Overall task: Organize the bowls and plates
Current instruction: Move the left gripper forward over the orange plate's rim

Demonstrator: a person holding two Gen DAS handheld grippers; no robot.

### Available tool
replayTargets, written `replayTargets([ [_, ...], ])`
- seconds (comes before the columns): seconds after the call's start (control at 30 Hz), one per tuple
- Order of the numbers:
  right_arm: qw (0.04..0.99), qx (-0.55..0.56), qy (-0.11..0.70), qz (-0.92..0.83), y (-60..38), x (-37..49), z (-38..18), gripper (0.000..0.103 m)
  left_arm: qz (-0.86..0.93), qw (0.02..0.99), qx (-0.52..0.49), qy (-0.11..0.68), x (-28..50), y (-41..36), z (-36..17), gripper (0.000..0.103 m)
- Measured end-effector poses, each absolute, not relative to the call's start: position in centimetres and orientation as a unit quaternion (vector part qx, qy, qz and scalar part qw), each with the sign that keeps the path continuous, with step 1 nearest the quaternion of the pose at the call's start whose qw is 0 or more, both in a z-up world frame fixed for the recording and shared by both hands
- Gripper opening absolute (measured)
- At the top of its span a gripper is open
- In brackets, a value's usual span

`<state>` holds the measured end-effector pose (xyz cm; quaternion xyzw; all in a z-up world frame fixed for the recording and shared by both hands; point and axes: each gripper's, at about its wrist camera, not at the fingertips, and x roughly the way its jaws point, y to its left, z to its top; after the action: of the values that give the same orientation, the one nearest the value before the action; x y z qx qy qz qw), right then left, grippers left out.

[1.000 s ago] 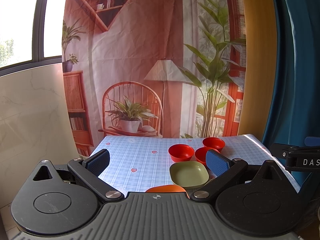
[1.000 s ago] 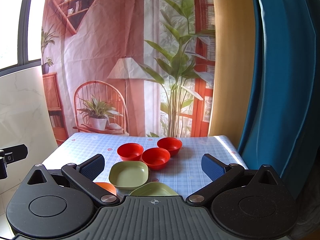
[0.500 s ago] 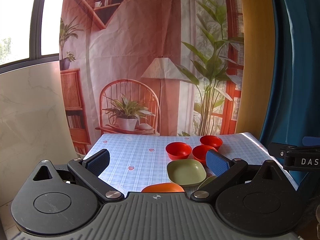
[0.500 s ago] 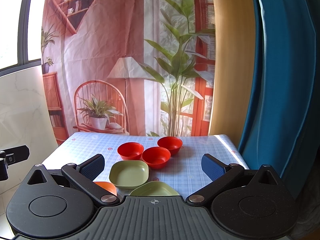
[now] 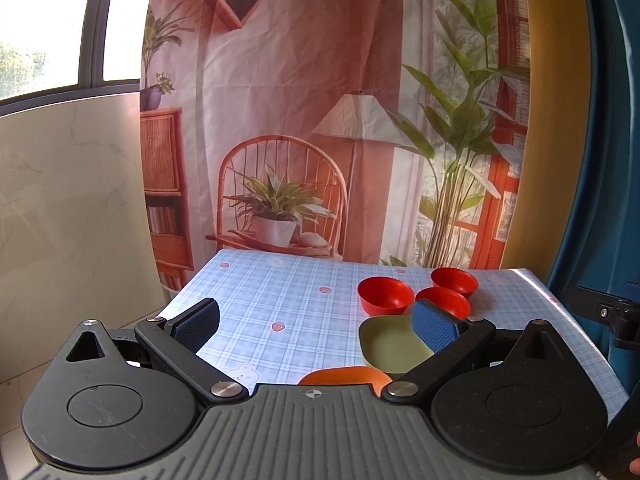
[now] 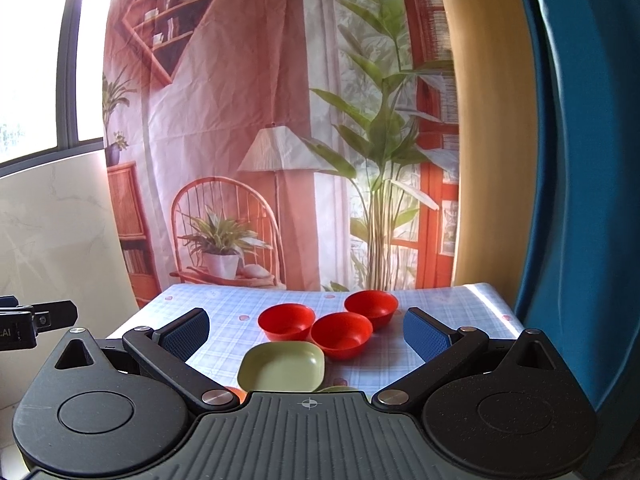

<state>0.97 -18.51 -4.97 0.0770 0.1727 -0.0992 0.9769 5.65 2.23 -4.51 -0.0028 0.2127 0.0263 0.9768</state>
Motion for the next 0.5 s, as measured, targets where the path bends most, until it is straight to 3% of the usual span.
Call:
replayTargets([
  [0.5, 0.966, 0.071, 0.234, -0.082, -20.1, 9.9, -12.2, 0.103, 0.046, 0.966, 0.020, 0.255, 12.8, 3.5, -9.6, 0.103],
])
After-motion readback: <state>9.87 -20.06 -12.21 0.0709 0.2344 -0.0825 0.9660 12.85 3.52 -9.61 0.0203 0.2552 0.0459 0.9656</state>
